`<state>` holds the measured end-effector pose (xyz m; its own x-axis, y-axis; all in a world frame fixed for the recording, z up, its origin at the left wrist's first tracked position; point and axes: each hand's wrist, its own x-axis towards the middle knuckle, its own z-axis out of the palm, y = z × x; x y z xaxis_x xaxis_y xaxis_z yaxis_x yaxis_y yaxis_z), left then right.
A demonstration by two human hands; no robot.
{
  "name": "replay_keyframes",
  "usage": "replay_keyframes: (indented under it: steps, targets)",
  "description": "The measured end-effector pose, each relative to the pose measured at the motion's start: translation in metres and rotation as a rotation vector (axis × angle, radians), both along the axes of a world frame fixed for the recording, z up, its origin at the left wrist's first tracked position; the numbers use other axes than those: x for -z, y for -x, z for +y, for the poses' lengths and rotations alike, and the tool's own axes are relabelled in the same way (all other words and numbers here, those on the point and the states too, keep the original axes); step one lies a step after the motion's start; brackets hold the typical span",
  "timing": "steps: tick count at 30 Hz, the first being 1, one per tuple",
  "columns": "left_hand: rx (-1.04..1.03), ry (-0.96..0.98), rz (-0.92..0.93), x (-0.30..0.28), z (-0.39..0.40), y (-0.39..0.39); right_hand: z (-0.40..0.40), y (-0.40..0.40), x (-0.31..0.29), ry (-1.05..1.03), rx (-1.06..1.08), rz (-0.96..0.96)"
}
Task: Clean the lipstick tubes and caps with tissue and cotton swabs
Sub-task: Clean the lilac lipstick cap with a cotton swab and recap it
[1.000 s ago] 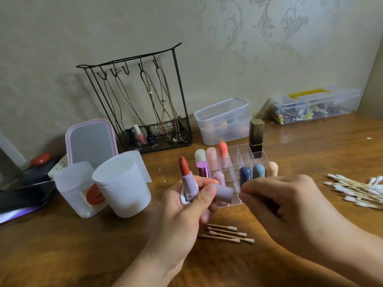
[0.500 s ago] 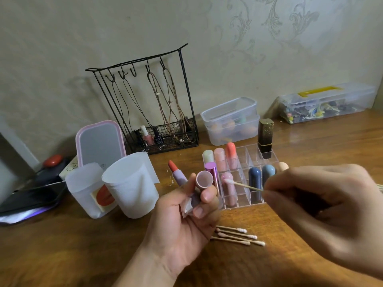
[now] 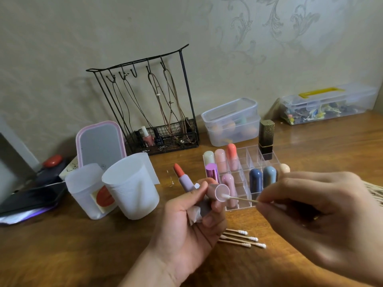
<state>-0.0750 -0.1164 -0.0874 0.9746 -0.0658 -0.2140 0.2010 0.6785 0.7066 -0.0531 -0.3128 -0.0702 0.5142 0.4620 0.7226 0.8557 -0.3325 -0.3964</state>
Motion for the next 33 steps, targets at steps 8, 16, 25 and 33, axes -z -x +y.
replay_keyframes:
  steps: [8,16,25,33]
  targets:
    - [-0.065,-0.426,-0.191,-0.006,-0.008,0.009,0.008,0.000,0.013,0.125,0.114,0.010]
    - [-0.111,-0.527,-0.337,-0.003,-0.004,0.007,0.008,-0.005,0.014,-0.003,0.056,0.131]
    - [-0.140,-0.656,-0.456,0.001,0.003,0.002,0.003,-0.012,0.013,0.035,0.025,0.243]
    - [-0.163,-0.674,-0.424,0.005,0.009,-0.002,0.001,-0.016,0.013,0.019,-0.046,0.345]
